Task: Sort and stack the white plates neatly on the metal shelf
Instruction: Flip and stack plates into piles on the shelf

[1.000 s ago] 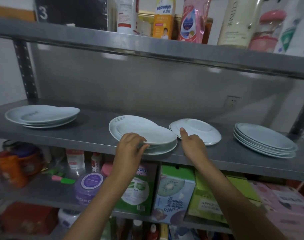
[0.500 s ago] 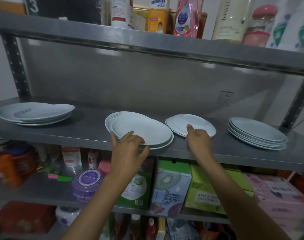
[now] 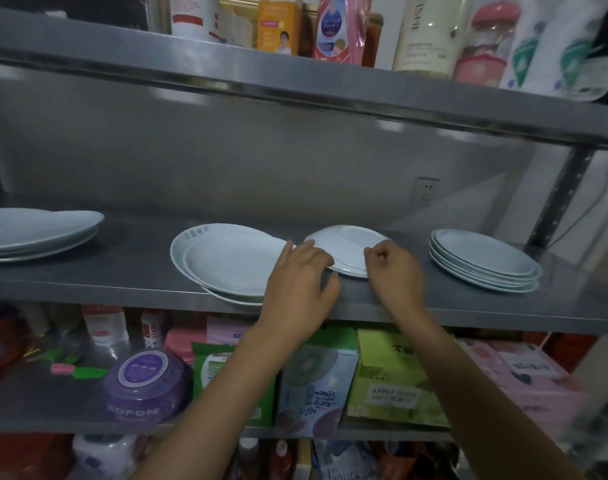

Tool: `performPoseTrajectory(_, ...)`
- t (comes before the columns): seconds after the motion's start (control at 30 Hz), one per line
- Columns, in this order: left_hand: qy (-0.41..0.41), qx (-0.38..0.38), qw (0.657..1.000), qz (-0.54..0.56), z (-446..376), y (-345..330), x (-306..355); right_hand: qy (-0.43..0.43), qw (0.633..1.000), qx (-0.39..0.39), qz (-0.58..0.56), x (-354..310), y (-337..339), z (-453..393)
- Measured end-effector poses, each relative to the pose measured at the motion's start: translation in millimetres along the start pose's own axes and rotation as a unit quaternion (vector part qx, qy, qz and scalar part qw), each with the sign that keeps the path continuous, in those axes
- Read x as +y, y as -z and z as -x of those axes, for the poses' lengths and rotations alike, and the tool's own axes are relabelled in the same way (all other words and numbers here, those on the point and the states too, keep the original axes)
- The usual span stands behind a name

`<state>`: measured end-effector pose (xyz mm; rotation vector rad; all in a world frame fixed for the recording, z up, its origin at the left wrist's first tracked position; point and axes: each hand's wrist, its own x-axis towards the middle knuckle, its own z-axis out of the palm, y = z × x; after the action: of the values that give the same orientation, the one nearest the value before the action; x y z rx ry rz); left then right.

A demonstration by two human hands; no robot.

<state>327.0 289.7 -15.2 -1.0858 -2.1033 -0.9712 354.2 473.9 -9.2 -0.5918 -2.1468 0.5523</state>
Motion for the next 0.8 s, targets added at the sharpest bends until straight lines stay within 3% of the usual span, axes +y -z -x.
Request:
performPoseTrajectory(0.2, -0.027, -0.020, 0.999, 0.022, -17.5, -28.6, 19.5, 0.030, 0.992, -0.119, -0.028, 23.3, -6.8, -25.4)
performPoseTrajectory(0.4, 0.001, -0.044, 0.999, 0.006, -36.1, -48.7, 23.3, -0.006, 0.974, -0.227, -0.020, 30.5, -4.0, -49.0)
performPoseTrajectory(0.5, 0.016, -0.034, 0.999, -0.001, -45.1, -54.8, 23.5, 0.027, 0.958, -0.285, 0.000, 32.4, 3.9, -57.8)
performPoseTrajectory(0.67, 0.068, -0.036, 0.997, 0.003, -60.2, -62.9, 20.5, 0.069, 0.950, -0.305, 0.016, 31.4, 15.2, -62.0)
performPoseTrajectory(0.8, 0.109, -0.041, 0.993, 0.017, -67.4, -65.7, 16.6, 0.133, 0.937, -0.309, 0.099, 35.8, 17.8, -69.0)
